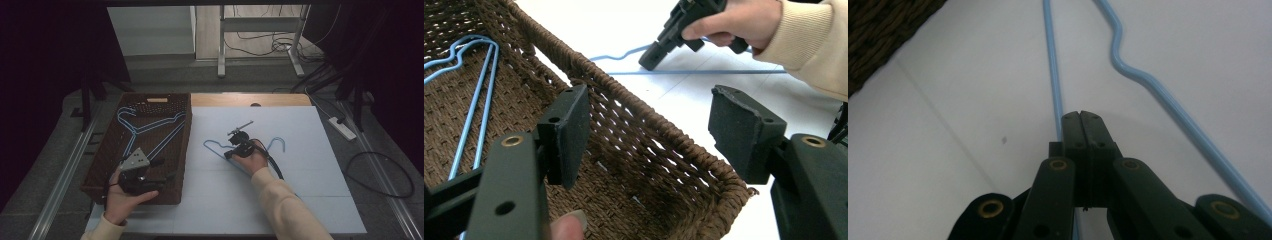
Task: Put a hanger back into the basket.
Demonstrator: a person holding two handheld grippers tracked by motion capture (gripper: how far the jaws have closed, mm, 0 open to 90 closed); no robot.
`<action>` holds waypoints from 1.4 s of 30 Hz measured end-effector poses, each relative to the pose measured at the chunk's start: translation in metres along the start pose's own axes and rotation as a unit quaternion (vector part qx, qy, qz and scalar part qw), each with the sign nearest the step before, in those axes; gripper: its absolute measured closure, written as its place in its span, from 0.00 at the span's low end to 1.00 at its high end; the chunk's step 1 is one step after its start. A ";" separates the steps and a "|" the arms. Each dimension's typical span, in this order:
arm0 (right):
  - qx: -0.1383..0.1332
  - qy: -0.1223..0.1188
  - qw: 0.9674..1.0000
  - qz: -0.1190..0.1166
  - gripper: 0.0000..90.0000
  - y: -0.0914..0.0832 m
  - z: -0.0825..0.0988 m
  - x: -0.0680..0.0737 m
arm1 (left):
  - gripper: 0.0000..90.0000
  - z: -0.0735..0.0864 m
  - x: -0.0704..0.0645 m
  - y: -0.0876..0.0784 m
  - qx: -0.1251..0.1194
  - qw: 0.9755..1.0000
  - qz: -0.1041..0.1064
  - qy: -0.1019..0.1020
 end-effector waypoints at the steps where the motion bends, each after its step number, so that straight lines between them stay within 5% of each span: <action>1: 0.000 0.000 1.000 -0.002 1.00 0.000 0.001 0.002 | 0.38 0.000 0.000 0.000 0.000 1.000 0.000 0.000; 42: 0.028 -0.067 0.995 -0.072 1.00 -0.026 0.082 0.067 | 0.38 -0.001 -0.001 0.000 0.000 1.000 0.001 0.001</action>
Point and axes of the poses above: each handheld gripper's, and its own axes: y roughly forward along the jaws, z roughly out of its underside, x roughly to its left, the point moved 9 cm from there along y, roughly forward along the jaws, and after that the axes turned 5 degrees about x, right-handed, at the moved point
